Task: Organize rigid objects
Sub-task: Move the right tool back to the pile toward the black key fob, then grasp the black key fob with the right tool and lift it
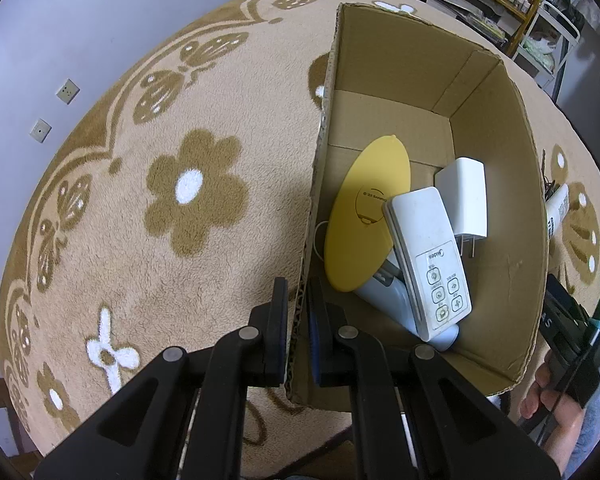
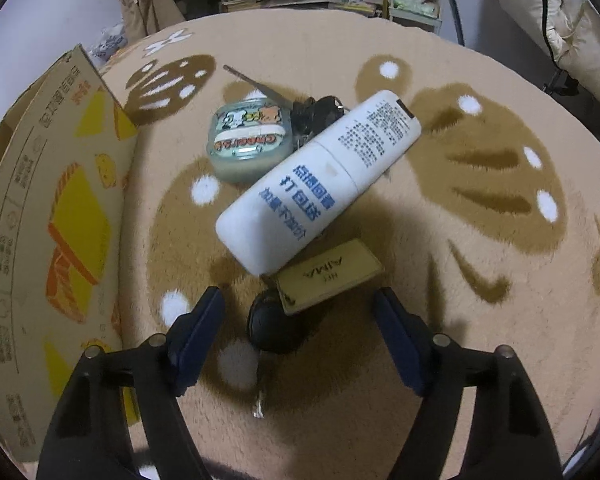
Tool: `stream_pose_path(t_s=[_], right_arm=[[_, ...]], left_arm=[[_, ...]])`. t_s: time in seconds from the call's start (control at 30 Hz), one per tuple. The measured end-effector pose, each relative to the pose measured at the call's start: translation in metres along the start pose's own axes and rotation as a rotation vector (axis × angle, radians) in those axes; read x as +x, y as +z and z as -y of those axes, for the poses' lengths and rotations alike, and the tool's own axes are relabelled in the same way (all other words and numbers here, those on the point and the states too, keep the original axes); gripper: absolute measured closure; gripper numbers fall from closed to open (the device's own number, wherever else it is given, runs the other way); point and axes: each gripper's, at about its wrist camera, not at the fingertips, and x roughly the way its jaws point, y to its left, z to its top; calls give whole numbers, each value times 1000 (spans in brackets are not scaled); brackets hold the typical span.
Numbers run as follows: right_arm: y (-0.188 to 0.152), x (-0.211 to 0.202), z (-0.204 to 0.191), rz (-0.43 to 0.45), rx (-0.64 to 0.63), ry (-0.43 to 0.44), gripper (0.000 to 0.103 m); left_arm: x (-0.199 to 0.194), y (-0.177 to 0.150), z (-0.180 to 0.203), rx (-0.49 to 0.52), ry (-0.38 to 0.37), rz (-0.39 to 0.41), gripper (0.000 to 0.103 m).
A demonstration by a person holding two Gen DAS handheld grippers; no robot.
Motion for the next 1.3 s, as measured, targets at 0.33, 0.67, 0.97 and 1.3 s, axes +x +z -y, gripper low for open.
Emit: stream_pose_path(t_s=[0.33, 0.67, 0.97, 1.3], right_arm=[[0, 1, 0, 0, -41, -108, 71], [5, -21, 15, 44, -17, -87, 86], [16, -50, 30, 131, 57, 35, 86], [25, -84, 21, 241, 76, 171, 86]], left_arm=[[0, -1, 2, 10, 2, 1, 94], [0, -1, 0, 5, -2, -1, 94], [0, -1, 1, 7, -1, -1, 94], [0, -2, 1, 6, -3, -2, 94]])
